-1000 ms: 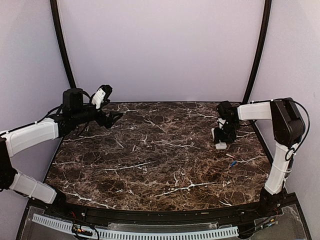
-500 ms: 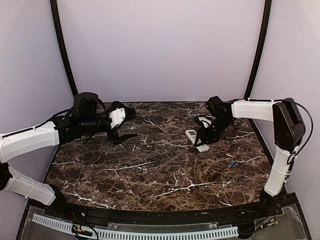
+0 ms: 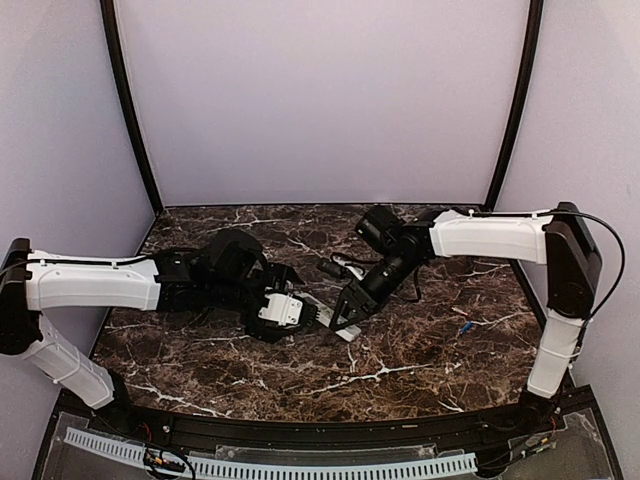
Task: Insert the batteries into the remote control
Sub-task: Pass from the right arm to the left
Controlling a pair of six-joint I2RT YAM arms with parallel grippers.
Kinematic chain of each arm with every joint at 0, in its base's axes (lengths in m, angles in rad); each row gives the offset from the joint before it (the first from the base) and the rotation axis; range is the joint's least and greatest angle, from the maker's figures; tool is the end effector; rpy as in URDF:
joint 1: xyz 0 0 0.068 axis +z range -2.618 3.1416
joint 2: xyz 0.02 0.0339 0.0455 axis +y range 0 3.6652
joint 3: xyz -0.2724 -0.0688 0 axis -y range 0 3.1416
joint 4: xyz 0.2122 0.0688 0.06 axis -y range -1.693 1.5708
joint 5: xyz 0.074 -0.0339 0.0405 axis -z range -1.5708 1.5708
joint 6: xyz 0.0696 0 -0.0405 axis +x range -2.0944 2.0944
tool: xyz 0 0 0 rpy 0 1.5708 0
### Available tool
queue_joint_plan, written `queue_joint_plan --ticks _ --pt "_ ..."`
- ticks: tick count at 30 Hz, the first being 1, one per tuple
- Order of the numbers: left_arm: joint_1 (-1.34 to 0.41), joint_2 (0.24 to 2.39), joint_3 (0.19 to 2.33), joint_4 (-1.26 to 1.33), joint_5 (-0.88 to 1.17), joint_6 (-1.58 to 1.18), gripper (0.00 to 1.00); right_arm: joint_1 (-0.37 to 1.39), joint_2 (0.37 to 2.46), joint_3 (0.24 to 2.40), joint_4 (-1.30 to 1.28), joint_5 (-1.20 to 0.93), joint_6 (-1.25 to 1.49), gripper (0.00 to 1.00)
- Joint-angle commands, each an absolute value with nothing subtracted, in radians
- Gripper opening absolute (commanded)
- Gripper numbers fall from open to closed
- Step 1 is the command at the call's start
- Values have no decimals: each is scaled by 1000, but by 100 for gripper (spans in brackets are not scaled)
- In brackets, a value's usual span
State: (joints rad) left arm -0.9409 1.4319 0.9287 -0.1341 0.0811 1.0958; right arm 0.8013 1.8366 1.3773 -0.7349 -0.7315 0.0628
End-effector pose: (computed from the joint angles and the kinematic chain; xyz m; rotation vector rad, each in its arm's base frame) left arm 0.1794 -0.2557 0.2482 1.9008 1.1189 -0.0032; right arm 0.2133 0.2871 0.2191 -1.2272 2.5926 1.2232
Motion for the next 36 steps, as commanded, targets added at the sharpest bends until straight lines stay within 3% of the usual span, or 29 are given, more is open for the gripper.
queue_joint_plan --ticks 1,6,18,23,26,32,36 --pt "-946 1427 922 -134 71 1105 95 829 1864 1421 -711 -788 40 8" --pt "-945 1452 958 -173 84 1063 68 842 1886 1438 -709 -801 31 7" --pt "-958 1496 1003 -186 76 1033 29 851 1884 1465 -700 -834 14 6" --pt "-964 1490 1015 -176 62 1005 2 853 1875 1461 -708 -835 6 7" --pt "-967 1472 1025 -196 70 975 0 851 1846 1451 -702 -836 6 17" --pt "-966 1410 1050 -221 111 823 0 839 1700 1433 -679 -775 -72 54" --pt "-965 1391 1082 -277 166 685 0 824 1519 1332 -557 -698 -132 69"
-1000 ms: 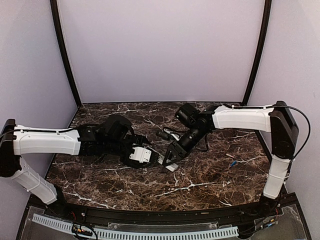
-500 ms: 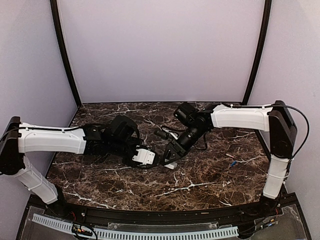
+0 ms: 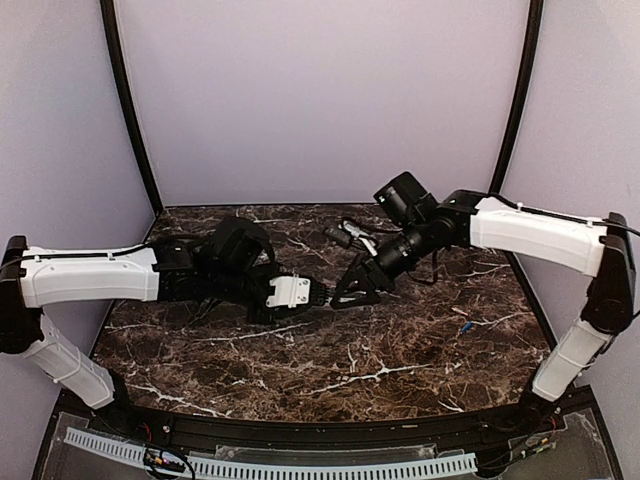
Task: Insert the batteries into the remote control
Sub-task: Pass from the right arm to the left, then pass from the left arm to the right, then pass from the right arm to the left
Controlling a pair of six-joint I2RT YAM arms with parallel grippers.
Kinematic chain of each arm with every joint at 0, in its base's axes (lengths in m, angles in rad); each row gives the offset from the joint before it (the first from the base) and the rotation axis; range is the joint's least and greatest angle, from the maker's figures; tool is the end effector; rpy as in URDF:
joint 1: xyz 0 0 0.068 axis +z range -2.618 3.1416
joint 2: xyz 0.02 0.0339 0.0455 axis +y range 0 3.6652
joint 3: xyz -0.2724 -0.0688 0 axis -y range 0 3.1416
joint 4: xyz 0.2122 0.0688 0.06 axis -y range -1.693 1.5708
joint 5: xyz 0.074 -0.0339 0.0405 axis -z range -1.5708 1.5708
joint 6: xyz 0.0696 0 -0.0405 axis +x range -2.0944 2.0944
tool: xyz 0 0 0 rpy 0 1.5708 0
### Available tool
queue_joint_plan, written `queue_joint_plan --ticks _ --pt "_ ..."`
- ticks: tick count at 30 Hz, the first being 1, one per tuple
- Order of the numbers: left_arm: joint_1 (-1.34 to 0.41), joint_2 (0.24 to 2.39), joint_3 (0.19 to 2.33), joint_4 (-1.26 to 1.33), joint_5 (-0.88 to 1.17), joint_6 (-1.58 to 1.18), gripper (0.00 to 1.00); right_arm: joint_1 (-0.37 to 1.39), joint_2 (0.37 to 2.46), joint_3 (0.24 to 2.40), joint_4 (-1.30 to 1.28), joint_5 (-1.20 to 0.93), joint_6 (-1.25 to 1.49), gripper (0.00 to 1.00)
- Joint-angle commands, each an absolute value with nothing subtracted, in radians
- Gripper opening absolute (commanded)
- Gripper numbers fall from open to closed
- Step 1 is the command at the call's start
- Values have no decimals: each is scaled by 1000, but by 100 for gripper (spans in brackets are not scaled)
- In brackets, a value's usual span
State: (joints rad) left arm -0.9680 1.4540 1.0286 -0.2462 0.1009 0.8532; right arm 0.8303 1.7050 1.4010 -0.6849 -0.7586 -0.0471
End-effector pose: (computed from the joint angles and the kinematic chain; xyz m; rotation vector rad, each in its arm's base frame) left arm 0.1748 -0.2663 0.2620 1.8056 1.3327 -0.1752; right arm 0.1976 0.2872 0.2732 -1.3928 2.2339 1.2618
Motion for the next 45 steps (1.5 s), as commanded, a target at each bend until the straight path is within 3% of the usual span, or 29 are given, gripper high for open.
queue_joint_plan --ticks 1,8,18,21,27,37,38,39,40,41,43,45 --pt "-964 1387 1083 -280 185 641 0 824 1476 1300 -527 -683 -156 71" --pt "-953 1365 1098 -284 318 471 0 825 1290 1124 -406 -610 -285 73" --pt "-951 1368 1113 -272 377 445 0 843 1348 1113 -339 -595 -311 67" --pt "-951 1368 1114 -270 382 441 0 853 1384 1125 -329 -629 -306 57" --pt "-952 1374 1114 -270 397 436 0 875 1409 1127 -289 -667 -278 28" --pt "-951 1367 1112 -267 389 437 1 882 1405 1131 -265 -669 -209 0" --pt "-950 1366 1113 -259 382 436 4 882 1408 1137 -271 -671 -200 0" --pt "-952 1364 1111 -244 357 433 23 882 1409 1144 -274 -672 -189 0" --pt "-951 1362 1106 -234 340 430 34 881 1411 1150 -275 -671 -174 0" --pt "-951 1358 1101 -208 296 424 60 878 1413 1156 -276 -668 -156 0" --pt "-951 1345 1085 -164 225 423 85 866 1421 1177 -284 -660 -105 0" --pt "-956 1322 1061 -117 157 449 95 850 1439 1219 -315 -649 -33 0"
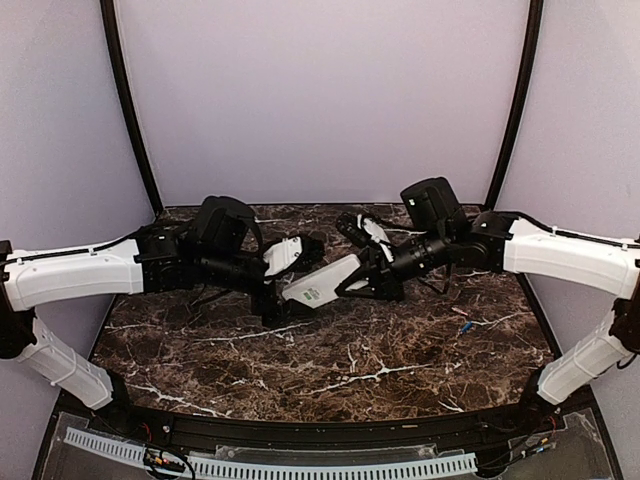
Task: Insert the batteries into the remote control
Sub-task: Pass from the right arm to the left
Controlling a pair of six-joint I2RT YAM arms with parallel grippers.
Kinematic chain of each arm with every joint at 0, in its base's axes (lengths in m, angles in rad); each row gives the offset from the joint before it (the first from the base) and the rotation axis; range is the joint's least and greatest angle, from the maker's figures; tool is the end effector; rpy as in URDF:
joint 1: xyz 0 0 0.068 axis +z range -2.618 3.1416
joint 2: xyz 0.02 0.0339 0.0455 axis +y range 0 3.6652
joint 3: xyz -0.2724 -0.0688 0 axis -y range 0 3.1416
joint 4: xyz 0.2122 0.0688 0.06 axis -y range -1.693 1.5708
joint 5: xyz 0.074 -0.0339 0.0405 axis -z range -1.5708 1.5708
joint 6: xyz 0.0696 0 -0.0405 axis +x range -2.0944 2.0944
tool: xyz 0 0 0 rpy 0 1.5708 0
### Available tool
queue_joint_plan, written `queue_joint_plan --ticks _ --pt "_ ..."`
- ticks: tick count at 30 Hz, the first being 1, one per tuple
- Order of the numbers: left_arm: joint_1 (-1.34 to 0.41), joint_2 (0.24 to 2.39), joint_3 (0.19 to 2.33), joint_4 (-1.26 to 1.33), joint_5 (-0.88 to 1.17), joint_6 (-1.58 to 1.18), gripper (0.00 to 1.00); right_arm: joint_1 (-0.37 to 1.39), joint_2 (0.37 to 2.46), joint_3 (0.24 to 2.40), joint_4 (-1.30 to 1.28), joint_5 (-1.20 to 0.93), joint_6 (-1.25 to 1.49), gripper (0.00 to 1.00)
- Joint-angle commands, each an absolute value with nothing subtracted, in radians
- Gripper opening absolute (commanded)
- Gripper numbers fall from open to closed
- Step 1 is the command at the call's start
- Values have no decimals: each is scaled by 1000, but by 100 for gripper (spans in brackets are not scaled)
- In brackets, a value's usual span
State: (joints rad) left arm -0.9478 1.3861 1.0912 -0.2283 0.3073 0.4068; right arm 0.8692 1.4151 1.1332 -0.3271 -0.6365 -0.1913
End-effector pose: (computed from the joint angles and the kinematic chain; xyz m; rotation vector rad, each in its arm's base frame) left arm 0.1650 -0.2657 0.3069 1.4795 1.5365 -0.6450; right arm 0.1652 0.2596 0.3069 -1.4460 1.7151 1.0705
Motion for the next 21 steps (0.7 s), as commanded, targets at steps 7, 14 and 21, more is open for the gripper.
queue_joint_plan --ticks 7,14,21 --pt "-985 1241 921 80 -23 588 99 842 1491 1297 -296 -635 254 0" --pt "-994 1286 922 145 -116 632 90 841 1529 1313 -236 -702 419 0" --pt "-995 1310 941 127 -95 617 66 838 1537 1316 -199 -748 493 0"
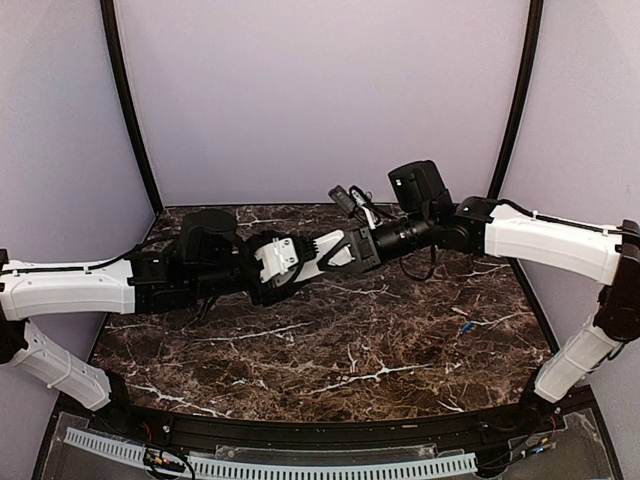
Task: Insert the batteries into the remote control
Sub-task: Pass from the right arm to the left, then remove the battery cover from the remote control.
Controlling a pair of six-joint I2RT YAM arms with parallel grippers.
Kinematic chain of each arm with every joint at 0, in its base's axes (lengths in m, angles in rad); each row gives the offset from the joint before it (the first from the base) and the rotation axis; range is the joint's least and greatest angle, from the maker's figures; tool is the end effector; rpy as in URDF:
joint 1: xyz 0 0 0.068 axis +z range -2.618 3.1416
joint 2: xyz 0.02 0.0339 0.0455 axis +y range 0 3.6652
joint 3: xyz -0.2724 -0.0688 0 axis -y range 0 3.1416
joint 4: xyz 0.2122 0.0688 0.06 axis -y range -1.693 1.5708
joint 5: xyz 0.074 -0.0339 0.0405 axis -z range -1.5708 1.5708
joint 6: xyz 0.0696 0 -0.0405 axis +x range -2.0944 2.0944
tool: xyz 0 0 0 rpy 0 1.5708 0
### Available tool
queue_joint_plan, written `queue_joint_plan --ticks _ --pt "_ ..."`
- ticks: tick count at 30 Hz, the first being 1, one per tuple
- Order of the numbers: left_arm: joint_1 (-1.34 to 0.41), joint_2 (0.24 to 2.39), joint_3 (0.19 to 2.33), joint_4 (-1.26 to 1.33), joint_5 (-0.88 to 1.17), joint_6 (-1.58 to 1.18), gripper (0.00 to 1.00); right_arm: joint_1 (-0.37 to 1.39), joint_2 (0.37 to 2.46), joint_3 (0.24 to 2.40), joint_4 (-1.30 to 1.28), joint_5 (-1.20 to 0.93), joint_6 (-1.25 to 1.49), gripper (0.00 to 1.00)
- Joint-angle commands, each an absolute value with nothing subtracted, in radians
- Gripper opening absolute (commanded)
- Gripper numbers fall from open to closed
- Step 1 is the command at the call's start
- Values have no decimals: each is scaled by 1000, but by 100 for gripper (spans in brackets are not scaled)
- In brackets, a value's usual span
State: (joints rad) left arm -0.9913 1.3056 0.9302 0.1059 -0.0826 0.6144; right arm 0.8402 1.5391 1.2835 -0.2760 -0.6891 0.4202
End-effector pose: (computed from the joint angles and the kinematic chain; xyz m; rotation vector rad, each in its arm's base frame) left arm 0.1725 -0.2531 0.3162 1.2852 1.3216 -0.1880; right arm 0.1952 0.2842 0.3254 -0.9322 2.1304 1.4283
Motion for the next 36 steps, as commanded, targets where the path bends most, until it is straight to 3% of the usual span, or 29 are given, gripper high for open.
queue_joint_plan --ticks 1,4,10,11,13,15,17,22,26,30,34,36 --pt "-995 1310 940 127 -91 613 65 838 1540 1316 -199 -750 495 0" --pt "-995 1312 942 120 -86 609 63 838 1543 1312 -185 -764 508 0" --pt "-995 1290 949 113 -74 592 22 824 1538 1313 -217 -740 479 1" --pt "-994 1286 948 111 -65 586 11 818 1532 1313 -228 -732 468 8" --pt "-994 1279 950 98 -53 577 1 801 1518 1317 -257 -709 440 25" --pt "-995 1273 955 60 -42 569 0 785 1510 1323 -291 -681 410 40" --pt "-995 1274 964 28 -31 562 0 776 1507 1332 -322 -658 377 49" --pt "-995 1280 975 11 -39 549 0 776 1523 1331 -314 -660 356 59" --pt "-995 1294 986 18 -48 538 0 781 1541 1317 -273 -708 368 74" --pt "-994 1311 993 16 -54 534 0 793 1553 1310 -259 -706 370 67" --pt "-995 1306 991 8 -55 533 0 790 1545 1310 -291 -646 357 40" --pt "-994 1302 989 6 -58 536 0 782 1538 1310 -306 -629 351 33"
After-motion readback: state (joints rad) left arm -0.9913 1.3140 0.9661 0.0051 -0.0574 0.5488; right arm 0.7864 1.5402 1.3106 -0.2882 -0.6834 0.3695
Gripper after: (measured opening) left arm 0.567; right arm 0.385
